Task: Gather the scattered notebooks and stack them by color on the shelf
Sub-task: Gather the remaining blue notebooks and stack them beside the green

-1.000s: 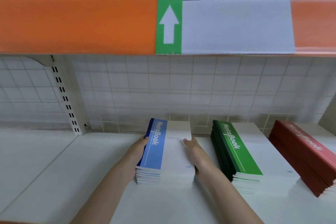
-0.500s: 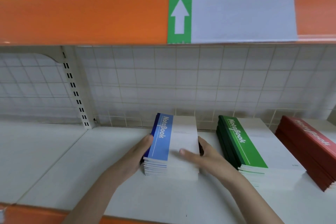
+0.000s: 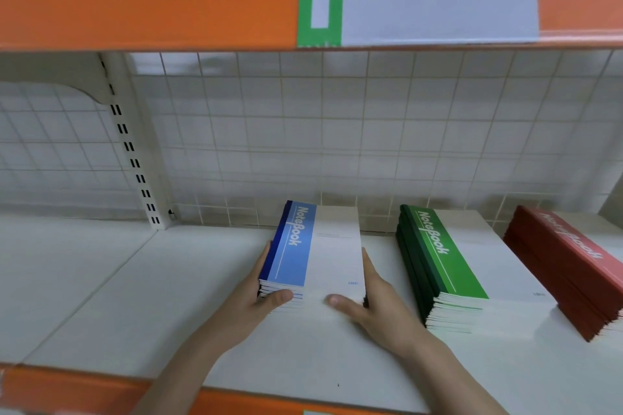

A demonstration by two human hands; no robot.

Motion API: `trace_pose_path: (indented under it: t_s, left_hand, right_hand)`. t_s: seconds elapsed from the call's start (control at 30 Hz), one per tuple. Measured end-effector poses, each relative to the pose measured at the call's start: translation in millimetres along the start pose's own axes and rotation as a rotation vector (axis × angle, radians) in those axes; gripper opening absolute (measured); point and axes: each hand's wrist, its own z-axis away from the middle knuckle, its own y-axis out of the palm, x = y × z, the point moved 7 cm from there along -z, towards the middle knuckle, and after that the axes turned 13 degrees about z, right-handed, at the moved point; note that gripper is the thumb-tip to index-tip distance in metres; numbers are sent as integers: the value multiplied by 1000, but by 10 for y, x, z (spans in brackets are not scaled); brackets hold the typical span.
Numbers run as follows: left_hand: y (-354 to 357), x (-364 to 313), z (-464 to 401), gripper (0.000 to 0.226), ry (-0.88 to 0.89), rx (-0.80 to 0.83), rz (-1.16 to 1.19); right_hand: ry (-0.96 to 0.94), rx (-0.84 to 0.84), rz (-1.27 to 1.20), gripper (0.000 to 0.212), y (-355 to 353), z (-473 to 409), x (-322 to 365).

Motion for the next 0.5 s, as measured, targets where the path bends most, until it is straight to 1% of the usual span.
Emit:
trace_pose_path:
  t_s: [0.2,0.33,0.5]
  left_hand:
    - [-9,21,18,73,-12,-10,9]
    - [-3,47,39,85,-38,9,20]
    - [-42,70,61,70,-18,-51,-35]
  right_hand:
    - [3,-8,-6,64,24,11,17]
    - [22,-32,-3,66,9,35,-16]
    - [44,-30,31,64,48,77,-84]
